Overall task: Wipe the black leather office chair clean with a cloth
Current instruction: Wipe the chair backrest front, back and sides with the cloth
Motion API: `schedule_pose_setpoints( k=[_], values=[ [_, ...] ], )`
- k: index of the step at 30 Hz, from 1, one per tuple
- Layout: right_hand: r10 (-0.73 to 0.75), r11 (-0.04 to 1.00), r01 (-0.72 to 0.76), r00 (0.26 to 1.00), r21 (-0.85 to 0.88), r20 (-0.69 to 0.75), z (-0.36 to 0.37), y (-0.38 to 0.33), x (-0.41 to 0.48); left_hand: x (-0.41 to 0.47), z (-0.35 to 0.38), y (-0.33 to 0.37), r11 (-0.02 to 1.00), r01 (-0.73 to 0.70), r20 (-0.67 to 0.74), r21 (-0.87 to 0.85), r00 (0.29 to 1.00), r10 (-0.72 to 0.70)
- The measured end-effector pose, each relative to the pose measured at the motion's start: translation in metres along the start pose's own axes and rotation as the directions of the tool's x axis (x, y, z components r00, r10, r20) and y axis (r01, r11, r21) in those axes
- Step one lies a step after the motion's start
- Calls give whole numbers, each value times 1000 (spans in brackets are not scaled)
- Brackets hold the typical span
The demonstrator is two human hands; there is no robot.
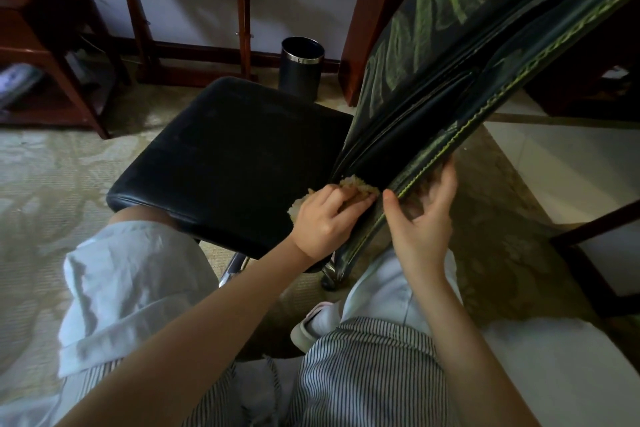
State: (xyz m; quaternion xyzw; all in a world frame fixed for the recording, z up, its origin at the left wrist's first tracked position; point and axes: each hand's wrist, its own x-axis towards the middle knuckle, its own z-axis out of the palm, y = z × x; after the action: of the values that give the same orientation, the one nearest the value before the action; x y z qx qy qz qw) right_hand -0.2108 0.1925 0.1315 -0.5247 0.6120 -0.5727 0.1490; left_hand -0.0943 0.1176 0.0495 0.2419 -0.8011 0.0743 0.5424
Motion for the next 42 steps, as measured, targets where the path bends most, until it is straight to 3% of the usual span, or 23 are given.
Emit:
schedule_pose_setpoints(
  k=[9, 15, 18, 21, 26, 31, 34, 38, 42],
  values=[
    [30, 999, -30, 1000, -38, -7, 0, -3, 1, -41, 4, -9, 1000, 21, 201, 0, 979, -21],
    [26, 999, -26, 1000, -22, 3, -3, 1, 0, -64, -4, -9, 984, 171, 474, -51, 872, -126],
    [30, 998, -27, 998, -54, 51, -6, 9, -8, -57, -17, -9, 976, 179, 410, -122, 905, -115],
    [95, 994, -88, 989, -61, 112, -2, 20, -16, -23, -31, -3, 964, 214, 213, -160, 961, -178],
    [134, 991, -136, 987, 15, 94, 6, 25, -18, 43, -35, 14, 949, 233, -24, -212, 970, -243],
    [120, 992, -124, 986, 28, 114, 2, 26, -16, 100, -43, 28, 967, 167, -102, -193, 977, -189],
    [136, 990, -138, 986, 16, 96, 4, 24, -17, 120, -41, 21, 989, 100, -60, -111, 992, -107],
    [137, 991, -137, 988, -7, 70, 6, 23, -19, 103, -29, 11, 995, -12, 9, -94, 1000, 13],
    [143, 990, -142, 987, -26, 76, 7, 26, -19, 85, -22, 12, 999, -29, -24, -37, 999, 28]
  ],
)
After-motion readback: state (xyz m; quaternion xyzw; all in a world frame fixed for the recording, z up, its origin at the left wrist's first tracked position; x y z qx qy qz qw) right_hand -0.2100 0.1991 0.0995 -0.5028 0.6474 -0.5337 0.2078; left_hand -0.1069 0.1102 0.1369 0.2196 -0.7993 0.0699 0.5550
